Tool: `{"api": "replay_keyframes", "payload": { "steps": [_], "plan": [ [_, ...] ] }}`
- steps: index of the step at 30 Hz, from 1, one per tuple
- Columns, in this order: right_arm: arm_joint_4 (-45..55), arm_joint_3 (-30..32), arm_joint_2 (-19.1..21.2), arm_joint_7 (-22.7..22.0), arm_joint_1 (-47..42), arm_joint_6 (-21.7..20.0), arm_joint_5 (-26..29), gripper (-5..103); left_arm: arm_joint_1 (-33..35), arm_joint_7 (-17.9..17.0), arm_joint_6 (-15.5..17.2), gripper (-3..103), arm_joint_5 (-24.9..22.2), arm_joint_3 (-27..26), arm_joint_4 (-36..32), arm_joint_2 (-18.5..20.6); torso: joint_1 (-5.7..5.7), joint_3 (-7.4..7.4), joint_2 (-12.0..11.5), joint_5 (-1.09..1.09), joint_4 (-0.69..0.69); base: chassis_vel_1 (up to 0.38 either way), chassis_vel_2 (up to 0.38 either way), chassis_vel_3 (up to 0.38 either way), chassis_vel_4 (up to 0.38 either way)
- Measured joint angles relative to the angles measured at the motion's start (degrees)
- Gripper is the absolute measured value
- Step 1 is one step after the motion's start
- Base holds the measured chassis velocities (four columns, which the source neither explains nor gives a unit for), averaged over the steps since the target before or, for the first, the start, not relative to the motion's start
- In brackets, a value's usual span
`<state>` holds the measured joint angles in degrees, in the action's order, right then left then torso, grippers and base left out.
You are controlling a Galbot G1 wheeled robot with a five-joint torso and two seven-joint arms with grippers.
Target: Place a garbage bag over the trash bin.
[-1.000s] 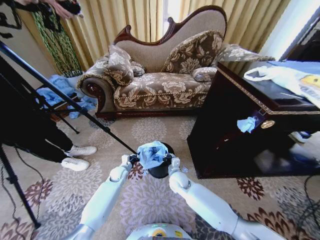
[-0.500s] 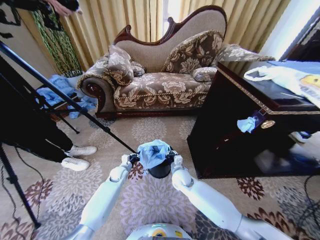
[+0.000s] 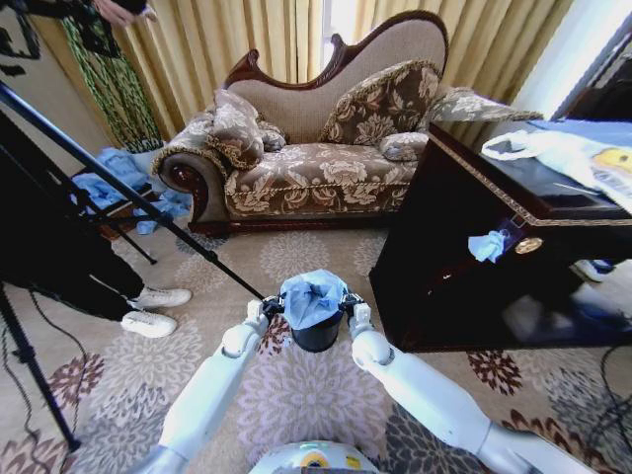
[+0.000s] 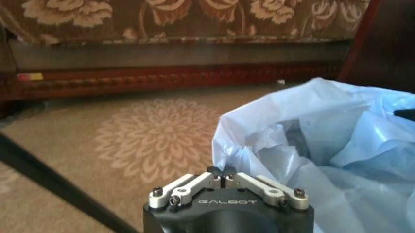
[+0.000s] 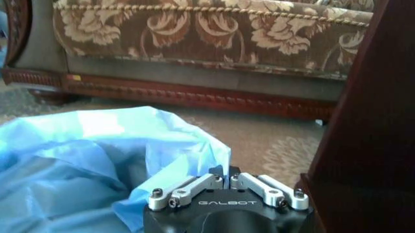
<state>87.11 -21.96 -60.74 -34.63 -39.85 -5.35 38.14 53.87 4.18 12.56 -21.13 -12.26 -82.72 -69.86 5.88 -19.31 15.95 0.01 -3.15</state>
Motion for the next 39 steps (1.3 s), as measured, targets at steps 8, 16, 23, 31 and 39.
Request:
{"api": "replay_keyframes", "payload": {
  "steps": [8,16,23,31,39],
  "plan": [
    [-2.91,0.66,1.08,2.72,-0.23,0.59,-2.03,0,0.44,0.09,-0.34,0,-0.44,-0.34,1.69,-0.36,0.0,0.0,0.0,-0.01,0.0,0.0,0.0,0.0,0.0],
    [-7.48,0.7,0.91,5.96,0.03,2.67,-3.89,0,0.31,0.16,-0.71,0,-0.47,-0.27,2.49,-0.78,0.0,0.0,0.0,0.0,0.0,0.0,0.0,0.0,0.0],
    [-7.96,0.65,1.11,6.78,-0.1,2.87,-5.5,-1,0.29,0.27,-0.81,0,-0.48,-0.26,2.81,-0.57,0.0,0.0,0.0,-0.01,0.0,0.0,0.0,0.0,0.0],
    [-4.87,0.81,2.49,6.59,-0.11,1.75,-3.85,31,0.66,0.18,-2.02,27,-0.24,-0.29,2.72,-0.33,0.0,0.0,0.0,0.0,0.0,0.0,0.0,0.0,0.0],
    [0.83,1.02,5.21,4.83,-0.68,0.64,-0.94,59,2.09,0.13,-2.16,54,-0.22,-0.96,1.26,-0.1,0.0,0.0,0.0,-0.01,0.0,0.0,0.0,0.0,0.0]
  ]
}}
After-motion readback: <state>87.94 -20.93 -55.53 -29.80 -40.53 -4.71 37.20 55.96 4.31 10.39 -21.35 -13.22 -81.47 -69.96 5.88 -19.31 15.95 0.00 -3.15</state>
